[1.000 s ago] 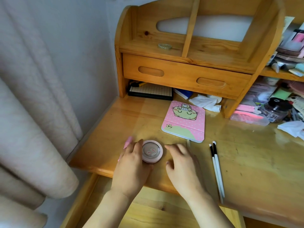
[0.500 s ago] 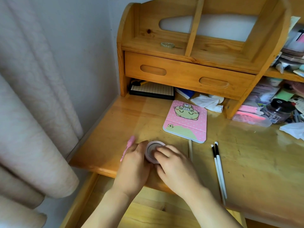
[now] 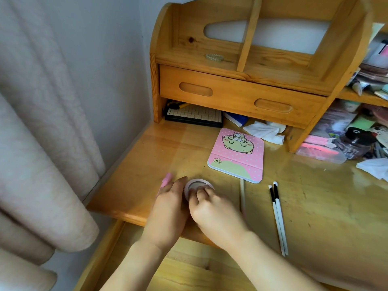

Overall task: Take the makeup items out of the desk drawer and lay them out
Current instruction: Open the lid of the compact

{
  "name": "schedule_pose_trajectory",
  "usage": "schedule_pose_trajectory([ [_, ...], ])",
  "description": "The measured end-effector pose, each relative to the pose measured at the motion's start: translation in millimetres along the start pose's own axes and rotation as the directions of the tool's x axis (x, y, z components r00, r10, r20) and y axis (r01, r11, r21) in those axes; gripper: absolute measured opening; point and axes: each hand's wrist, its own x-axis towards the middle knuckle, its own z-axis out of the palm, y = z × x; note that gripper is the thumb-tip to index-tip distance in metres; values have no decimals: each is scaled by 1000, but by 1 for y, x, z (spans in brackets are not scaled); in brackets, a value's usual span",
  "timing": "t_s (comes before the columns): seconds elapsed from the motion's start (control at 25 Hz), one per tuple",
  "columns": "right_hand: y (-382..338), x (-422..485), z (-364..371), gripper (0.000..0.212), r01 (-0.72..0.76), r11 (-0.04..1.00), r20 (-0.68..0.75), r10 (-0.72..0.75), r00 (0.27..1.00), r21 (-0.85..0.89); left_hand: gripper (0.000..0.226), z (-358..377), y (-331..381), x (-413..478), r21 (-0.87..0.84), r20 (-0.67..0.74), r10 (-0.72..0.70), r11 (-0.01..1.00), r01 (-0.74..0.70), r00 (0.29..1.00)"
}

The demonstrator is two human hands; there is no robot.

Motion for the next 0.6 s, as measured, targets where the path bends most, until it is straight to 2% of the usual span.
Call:
schedule_pose_trajectory([
  [0.24, -2, -2, 7, 46, -52, 998, -129, 48, 991, -28, 53, 4, -1, 0, 6, 47, 12, 1000, -12, 999],
  [0.4, -5, -2, 10, 44, -51, 998, -131, 46, 990, -35, 58, 2, 1, 1, -39, 40, -40, 998, 41, 998],
  [0.6, -7, 3, 10, 38, -67, 997, -153, 62, 986, -25, 56, 4, -2, 1, -19, 20, -28, 999, 28, 999],
])
